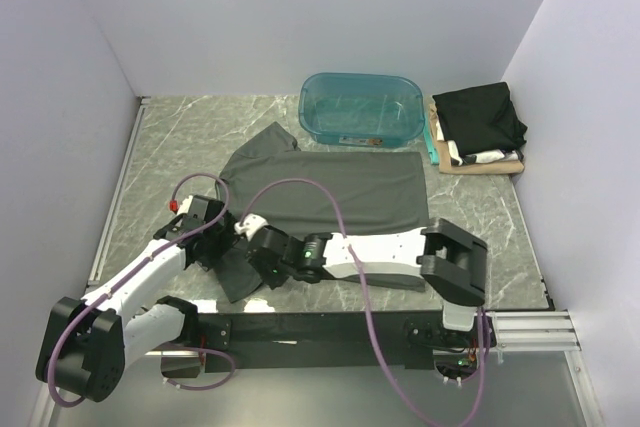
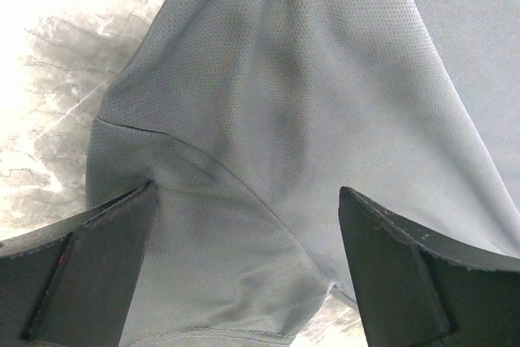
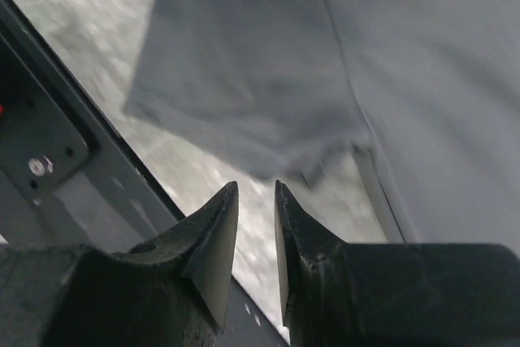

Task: Fold and stack the t-shirts
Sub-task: Flatten the tshirt out

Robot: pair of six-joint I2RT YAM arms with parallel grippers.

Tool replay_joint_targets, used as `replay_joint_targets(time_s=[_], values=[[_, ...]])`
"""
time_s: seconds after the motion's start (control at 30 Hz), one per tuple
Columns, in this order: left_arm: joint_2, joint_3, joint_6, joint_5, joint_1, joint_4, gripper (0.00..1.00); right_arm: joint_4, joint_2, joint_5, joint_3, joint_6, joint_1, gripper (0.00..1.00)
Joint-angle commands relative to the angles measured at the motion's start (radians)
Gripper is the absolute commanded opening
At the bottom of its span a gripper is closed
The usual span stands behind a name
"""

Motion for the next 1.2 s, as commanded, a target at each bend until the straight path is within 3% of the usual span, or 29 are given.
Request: replay_joint_targets(time_s=[0.0,0.13,0.4,0.67,0.87,1.1,1.17], values=[[0.000,0.013,0.018,0.015,-0.003,0.004,0.99,0.028,0.063,-0.038,0.085,-0.074,-0.014,0.32],[-0.011,0.021,0.015,-0.003,-0.003,-0.015,0.99,-0.009,0.132,-0.038,0.131,-0.072,-0.026,0.32],[0.018,0.041,0.017,-0.037,-0.003,-0.035,0.99,-0.048,0.125,-0.064,-0.027,-0.061,-0.038,0.32],[0.038,0.077,0.011,-0.071,-0.003,-0.073,0.99,-0.028,-0.044,-0.147,-0.196,-0.037,-0.037,0.33],[0.009,0.125,0.027,-0.030,-0.006,-0.085,0.99,0.014,-0.193,-0.164,-0.175,-0.020,-0.050,0.38],[-0.031,0.183,-0.020,-0.034,-0.078,-0.215,1.00,0.113,-0.349,-0.169,-0.240,0.104,-0.190,0.39],[-0.029,0.199,-0.063,-0.037,-0.141,-0.274,0.99,0.136,-0.420,-0.178,-0.314,0.185,-0.309,0.39]])
